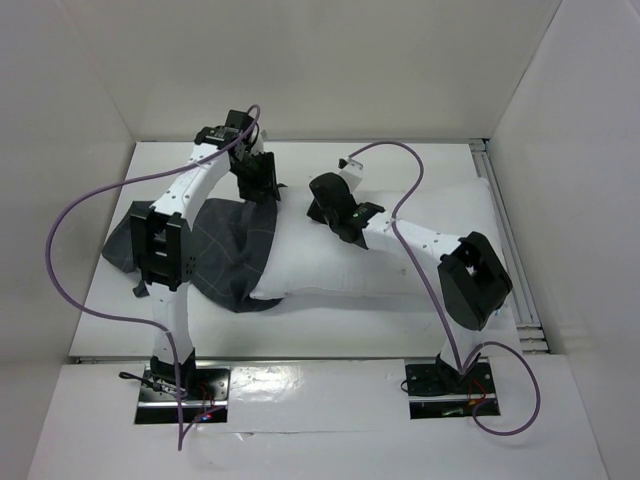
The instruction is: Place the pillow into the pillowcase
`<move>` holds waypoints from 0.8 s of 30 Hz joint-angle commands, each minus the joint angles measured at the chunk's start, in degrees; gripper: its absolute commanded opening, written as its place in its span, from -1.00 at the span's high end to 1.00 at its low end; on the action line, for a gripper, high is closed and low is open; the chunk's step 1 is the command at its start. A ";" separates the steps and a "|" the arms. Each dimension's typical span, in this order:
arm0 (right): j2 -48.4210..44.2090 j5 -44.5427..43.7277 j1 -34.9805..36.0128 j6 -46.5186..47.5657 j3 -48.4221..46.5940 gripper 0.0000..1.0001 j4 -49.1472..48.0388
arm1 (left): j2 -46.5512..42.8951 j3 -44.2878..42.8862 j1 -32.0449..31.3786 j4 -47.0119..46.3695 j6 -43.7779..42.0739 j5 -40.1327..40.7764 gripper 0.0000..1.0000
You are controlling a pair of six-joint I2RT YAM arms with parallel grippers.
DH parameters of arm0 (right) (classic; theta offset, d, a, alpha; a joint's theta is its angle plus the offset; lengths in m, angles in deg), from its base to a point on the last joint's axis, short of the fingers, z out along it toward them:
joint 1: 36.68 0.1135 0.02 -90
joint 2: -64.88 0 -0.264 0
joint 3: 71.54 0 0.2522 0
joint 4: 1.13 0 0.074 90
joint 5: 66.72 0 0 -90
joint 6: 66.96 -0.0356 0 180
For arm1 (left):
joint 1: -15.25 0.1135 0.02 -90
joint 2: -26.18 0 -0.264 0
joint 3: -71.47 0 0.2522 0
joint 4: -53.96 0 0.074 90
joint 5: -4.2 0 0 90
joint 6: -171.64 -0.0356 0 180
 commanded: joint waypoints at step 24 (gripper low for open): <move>-1.72 -2.67 1.75 1.62 3.16 1.00 7.41 | 4.74 -18.08 -1.04 1.92 -0.05 -6.55 1.00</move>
